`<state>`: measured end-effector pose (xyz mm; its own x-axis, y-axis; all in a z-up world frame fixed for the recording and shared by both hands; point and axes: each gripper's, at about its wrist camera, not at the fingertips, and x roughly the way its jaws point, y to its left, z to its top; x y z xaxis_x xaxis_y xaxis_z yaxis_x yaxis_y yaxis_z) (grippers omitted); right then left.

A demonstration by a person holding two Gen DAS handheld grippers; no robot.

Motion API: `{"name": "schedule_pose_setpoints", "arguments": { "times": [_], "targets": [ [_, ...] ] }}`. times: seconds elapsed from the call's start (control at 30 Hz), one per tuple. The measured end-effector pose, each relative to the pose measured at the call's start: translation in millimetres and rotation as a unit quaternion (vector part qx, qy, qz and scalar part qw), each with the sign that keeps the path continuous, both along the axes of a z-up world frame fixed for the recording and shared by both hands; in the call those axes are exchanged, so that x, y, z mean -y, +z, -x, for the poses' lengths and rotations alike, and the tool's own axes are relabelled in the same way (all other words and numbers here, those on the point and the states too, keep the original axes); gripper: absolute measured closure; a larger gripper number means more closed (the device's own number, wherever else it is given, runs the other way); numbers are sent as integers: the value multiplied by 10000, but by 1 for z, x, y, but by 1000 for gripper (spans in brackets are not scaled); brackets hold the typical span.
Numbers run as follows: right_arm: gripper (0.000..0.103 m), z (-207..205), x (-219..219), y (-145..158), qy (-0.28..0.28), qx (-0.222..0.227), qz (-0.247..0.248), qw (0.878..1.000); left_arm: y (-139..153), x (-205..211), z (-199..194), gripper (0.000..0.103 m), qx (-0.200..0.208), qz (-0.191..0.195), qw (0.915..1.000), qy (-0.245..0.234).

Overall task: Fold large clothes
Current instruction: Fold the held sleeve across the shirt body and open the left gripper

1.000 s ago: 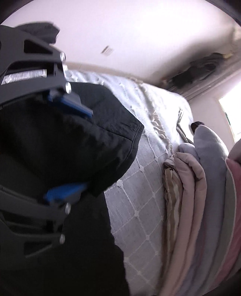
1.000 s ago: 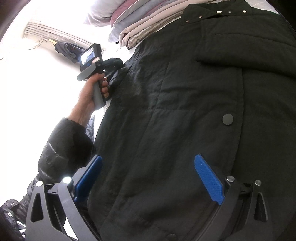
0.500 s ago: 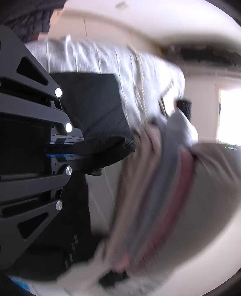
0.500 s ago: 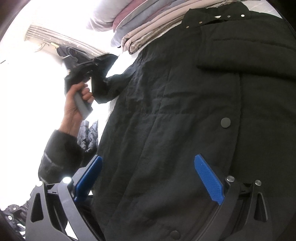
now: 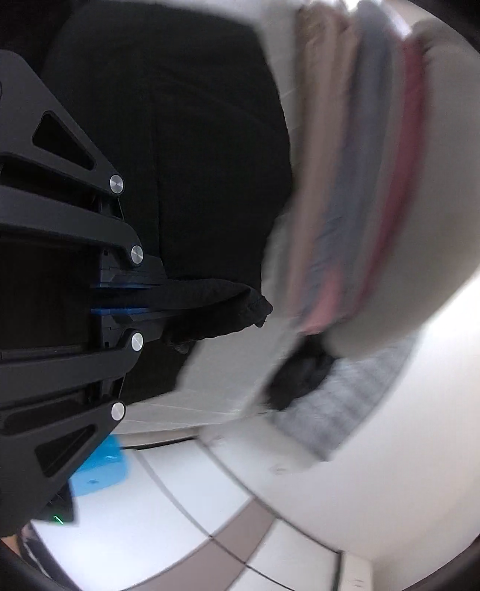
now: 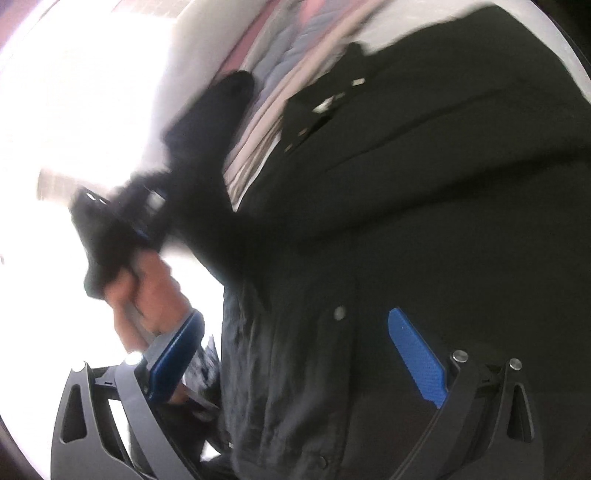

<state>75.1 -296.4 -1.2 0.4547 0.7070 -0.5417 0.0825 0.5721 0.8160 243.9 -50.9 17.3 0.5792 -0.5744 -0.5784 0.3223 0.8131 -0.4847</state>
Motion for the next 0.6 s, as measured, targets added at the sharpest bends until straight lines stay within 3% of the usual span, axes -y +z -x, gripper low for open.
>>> {"name": "schedule_pose_setpoints", "arguments": {
  "times": [0.13, 0.17, 0.2, 0.27, 0.33, 0.47, 0.6],
  "targets": [
    [7, 3, 33, -12, -340, -209, -484, 9980, -81, 52, -17, 80, -955, -940, 9908, -194],
    [7, 5, 40, -13, -439, -227, -595, 9970, -89, 55, -16, 77, -994, -1065, 9891, -205],
    [7, 6, 44, -14, -492, -231, -654, 9964, -89, 55, -14, 75, -914, -1092, 9896, -223],
    [7, 9, 52, -13, -614, -212, -744, 9951, -77, 56, -8, 58, -743, -1208, 9894, -328],
    [7, 8, 54, -11, -669, -187, -754, 9947, -56, 53, 2, 50, -426, -1344, 9892, -402],
    [7, 4, 54, -13, -695, -230, -745, 9945, -13, 27, 10, 37, 127, -1181, 9922, -391],
    [7, 1, 39, 6, -583, 171, -506, 9969, -5, -21, 8, 31, 299, -970, 9948, 63]
  ]
}}
